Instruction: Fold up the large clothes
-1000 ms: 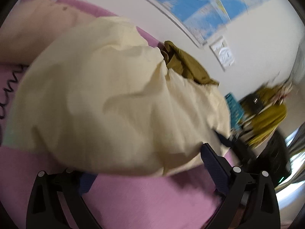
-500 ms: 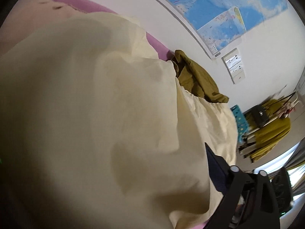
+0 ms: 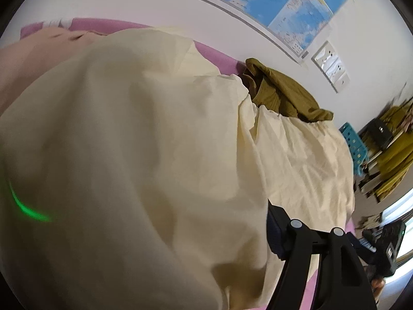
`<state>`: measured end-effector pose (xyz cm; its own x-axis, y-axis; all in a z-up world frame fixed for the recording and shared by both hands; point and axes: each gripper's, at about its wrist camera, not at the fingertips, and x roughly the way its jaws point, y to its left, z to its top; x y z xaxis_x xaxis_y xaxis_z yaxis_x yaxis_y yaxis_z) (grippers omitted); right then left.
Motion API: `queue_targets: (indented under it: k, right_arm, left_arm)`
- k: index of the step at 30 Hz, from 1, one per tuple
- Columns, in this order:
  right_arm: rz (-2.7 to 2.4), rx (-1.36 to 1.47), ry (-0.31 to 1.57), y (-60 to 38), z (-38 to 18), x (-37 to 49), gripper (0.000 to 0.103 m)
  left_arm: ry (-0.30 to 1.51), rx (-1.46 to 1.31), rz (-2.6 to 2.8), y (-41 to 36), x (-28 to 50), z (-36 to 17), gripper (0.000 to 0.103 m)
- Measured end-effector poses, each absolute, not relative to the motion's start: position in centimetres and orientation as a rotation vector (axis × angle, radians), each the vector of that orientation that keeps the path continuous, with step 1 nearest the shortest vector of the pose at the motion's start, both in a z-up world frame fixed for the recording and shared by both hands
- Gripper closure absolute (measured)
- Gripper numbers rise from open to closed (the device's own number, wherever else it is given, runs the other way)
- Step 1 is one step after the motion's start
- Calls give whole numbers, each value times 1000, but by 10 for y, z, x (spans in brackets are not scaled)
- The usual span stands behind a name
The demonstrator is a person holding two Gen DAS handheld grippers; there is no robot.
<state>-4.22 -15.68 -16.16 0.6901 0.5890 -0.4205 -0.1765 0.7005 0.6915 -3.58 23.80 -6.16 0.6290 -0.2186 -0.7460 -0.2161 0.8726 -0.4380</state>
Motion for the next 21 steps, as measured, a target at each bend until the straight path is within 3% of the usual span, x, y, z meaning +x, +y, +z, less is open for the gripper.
queue_targets:
  k: [10, 16, 21]
  right_arm:
    - [321, 627, 592, -144, -164, -19, 19]
    - [360, 748, 525, -151, -164, -7, 19]
    - [294, 783, 546, -167, -165, -14, 29]
  left_arm:
    - [901, -497, -17, 235, -35, -61, 25]
    - [900, -489, -23, 237, -34, -64, 23]
    - [898, -488, -36, 236, -33, -66, 22]
